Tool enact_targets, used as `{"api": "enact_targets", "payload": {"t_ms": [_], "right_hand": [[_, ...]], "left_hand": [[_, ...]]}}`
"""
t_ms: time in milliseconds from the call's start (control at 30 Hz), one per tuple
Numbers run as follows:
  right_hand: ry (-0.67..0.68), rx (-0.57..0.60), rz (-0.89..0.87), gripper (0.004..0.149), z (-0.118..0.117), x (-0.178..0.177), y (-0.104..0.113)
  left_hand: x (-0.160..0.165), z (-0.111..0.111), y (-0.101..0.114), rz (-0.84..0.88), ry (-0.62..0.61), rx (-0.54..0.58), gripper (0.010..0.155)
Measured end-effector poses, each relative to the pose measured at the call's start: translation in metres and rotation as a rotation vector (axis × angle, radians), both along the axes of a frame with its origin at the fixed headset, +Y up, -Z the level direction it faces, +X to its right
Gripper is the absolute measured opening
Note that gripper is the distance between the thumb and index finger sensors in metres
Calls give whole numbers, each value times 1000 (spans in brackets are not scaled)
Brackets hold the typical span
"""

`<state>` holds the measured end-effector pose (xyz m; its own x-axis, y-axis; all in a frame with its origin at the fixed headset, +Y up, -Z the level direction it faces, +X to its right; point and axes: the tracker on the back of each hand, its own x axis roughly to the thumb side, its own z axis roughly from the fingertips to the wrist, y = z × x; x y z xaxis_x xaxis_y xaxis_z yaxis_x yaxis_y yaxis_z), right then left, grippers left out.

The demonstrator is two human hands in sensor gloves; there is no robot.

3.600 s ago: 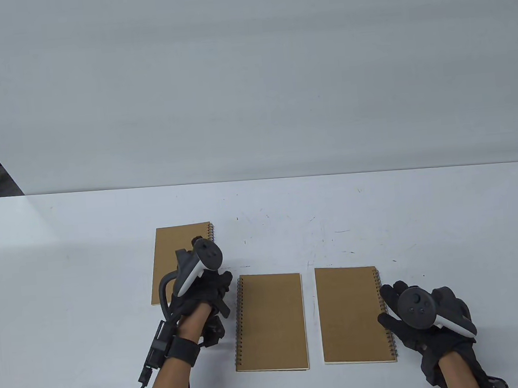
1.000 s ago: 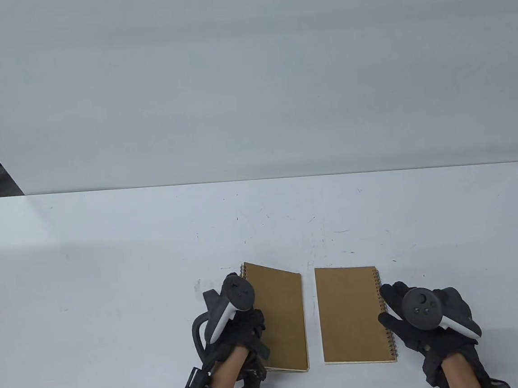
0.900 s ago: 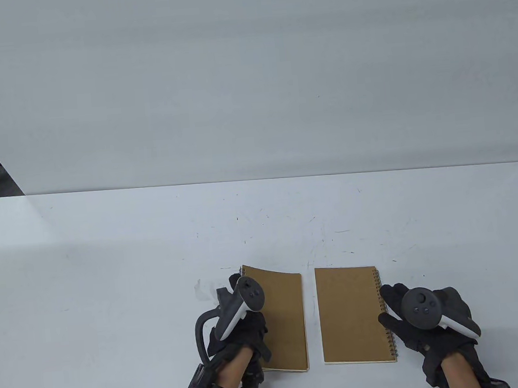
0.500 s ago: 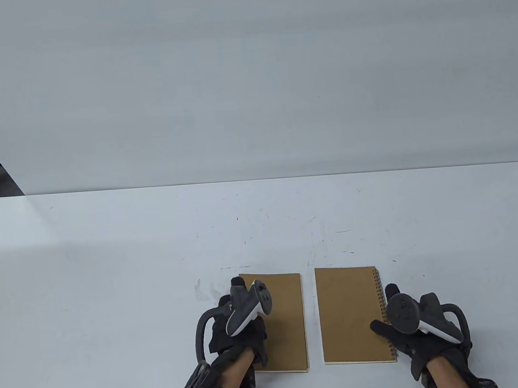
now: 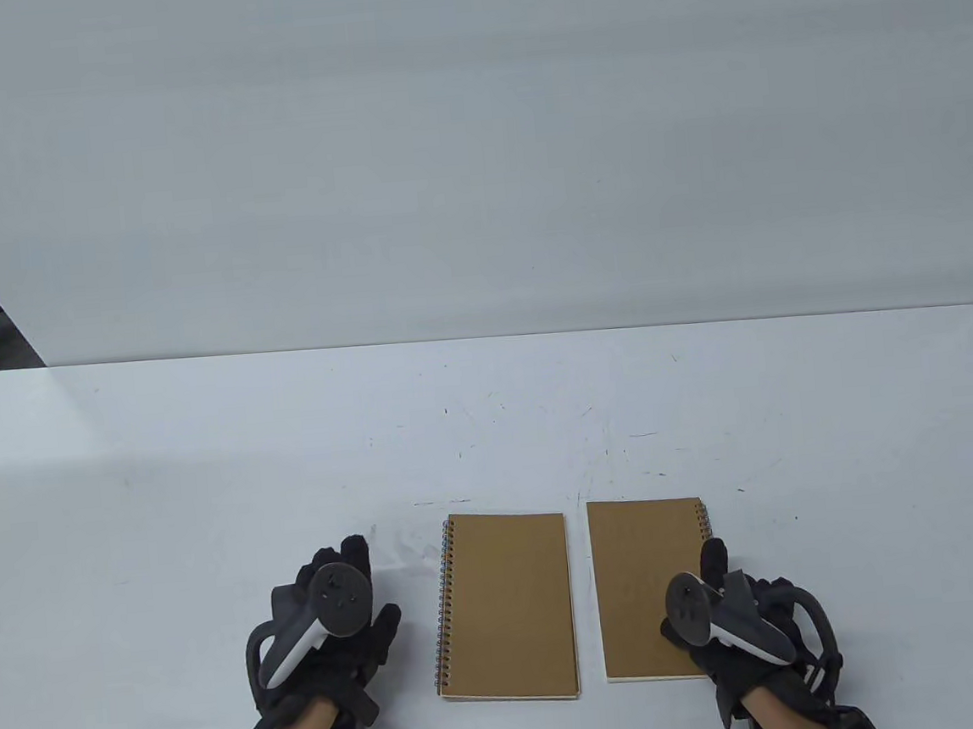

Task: Flip notebook to front cover facing up

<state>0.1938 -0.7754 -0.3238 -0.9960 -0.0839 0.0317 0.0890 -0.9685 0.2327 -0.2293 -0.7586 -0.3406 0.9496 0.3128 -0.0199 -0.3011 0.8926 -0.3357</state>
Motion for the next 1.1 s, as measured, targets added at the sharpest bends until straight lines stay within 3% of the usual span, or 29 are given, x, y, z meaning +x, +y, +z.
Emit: {"api": "enact_targets", "payload": {"t_ms": [267,367,467,767,1100], "right_hand": [[-145,-13,-169,101,-10,11,3],[-207,-75,-401,95,-20,27,3],[-215,-5,-440,84,-24,33,17],[-224,68,-675,79,-22,15,76],[-196,83,-547,77,-11,-57,129]], "left_hand": [[5,1,-5,-28,-46,-29,88],[3,0,-4,-17,-55,-29,88],[-1,1,-3,18,-45,-27,88],[-5,3,-1,83,-56,-45,88],[-3,4,-1,111,-72,-61,88]]}}
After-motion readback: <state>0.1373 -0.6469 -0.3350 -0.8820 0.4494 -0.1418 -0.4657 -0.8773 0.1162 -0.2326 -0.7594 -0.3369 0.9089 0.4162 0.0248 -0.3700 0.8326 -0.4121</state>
